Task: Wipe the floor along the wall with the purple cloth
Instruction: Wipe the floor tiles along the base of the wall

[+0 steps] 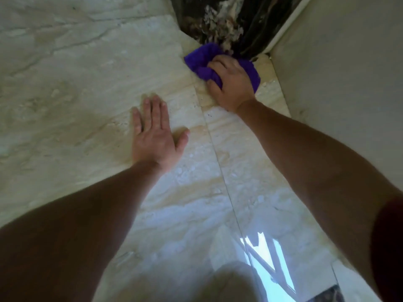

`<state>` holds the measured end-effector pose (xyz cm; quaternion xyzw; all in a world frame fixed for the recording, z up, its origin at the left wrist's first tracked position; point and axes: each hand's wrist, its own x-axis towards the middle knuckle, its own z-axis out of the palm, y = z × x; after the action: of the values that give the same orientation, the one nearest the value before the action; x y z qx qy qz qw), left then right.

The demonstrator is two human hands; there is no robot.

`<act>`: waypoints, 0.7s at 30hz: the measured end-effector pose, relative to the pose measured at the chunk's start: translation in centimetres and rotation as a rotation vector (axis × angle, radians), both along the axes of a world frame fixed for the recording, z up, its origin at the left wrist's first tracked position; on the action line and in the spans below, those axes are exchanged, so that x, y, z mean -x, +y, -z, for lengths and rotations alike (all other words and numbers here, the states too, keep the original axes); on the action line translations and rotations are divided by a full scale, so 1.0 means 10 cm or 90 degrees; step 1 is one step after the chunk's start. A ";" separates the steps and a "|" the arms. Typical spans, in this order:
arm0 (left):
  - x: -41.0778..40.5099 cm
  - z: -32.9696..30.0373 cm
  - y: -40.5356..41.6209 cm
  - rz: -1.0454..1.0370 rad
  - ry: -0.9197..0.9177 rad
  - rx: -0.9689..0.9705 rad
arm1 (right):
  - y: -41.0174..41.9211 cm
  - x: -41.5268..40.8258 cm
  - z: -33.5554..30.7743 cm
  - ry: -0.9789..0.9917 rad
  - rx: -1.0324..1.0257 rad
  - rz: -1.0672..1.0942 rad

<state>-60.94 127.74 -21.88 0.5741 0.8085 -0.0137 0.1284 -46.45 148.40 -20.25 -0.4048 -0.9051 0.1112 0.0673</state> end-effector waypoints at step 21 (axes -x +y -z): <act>-2.09 -1.14 -1.48 0.156 -0.196 0.168 | -2.83 -3.34 -0.96 -0.097 0.475 0.366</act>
<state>-40.06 112.95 -10.50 0.6416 0.6949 -0.0467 0.3215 -13.09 120.05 -10.62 -0.6422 -0.6570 0.3757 -0.1213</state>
